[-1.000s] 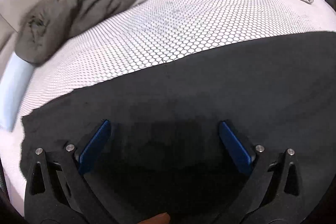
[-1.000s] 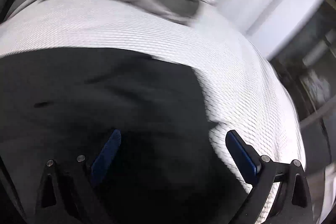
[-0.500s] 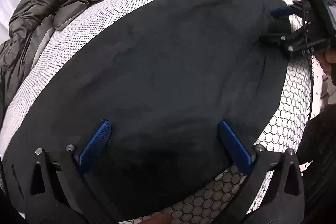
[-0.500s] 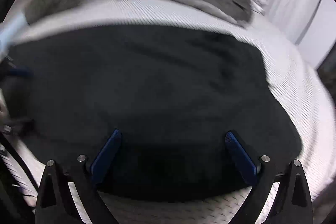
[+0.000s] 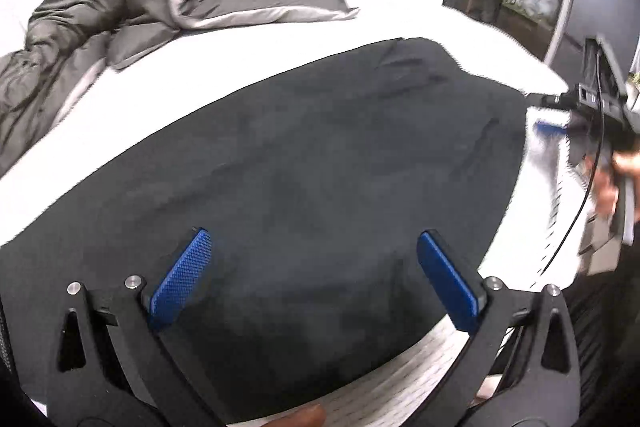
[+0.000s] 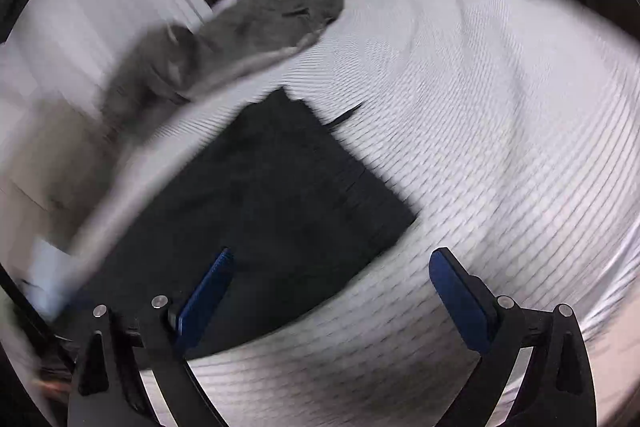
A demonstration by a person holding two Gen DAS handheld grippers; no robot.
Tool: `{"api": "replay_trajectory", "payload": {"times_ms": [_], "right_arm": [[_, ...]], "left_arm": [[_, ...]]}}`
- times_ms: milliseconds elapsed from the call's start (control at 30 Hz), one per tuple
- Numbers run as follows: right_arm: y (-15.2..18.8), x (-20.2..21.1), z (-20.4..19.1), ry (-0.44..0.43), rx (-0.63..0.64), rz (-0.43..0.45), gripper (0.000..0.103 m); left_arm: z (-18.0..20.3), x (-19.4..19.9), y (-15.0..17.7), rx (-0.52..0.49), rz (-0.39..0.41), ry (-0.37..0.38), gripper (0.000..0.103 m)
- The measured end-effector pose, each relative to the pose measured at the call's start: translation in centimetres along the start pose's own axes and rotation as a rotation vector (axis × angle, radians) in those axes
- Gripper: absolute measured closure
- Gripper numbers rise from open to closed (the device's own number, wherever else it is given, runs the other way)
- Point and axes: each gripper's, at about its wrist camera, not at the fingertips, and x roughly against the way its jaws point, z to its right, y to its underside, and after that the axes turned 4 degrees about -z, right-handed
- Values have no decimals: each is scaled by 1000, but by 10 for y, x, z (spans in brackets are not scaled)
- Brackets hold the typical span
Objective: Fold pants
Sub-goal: 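Grasp the pants waistband with the right gripper and lift it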
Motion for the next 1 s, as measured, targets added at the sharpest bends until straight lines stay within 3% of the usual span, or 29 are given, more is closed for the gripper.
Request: {"api": "replay_trajectory", "payload": {"times_ms": [67,233,300,333,467,533,600,767,1000], "right_arm": [[6,-5,11,-124,-109,-31,16],[-18,-34,30,-246,-229,-14,19],[-57,-50,37,-250,-227,15,31],[-62,-58,37,-237,-223,29,50],[-78,-68,21,-192,-174,53,80],[-81,-56,11,-205,-129,88,85],[-84,-47,-2,-232,-97,113,86],[-78,-21,-75,-315,102,136,88],[-43,-45,-248,-461,442,26,89]], "left_arm": [[20,-12,-7,-25,-9,6,1],[64,-56,-8,-88,-129,-60,0],[72,-60,-7,-97,-123,-79,0],[72,-60,-7,-93,-124,-77,0],[60,-58,-5,-33,-113,-24,1],[48,-50,-2,5,-108,13,1],[22,-35,2,47,-80,13,1],[-64,12,20,211,-12,-73,1],[-209,87,73,570,112,-188,1]]}}
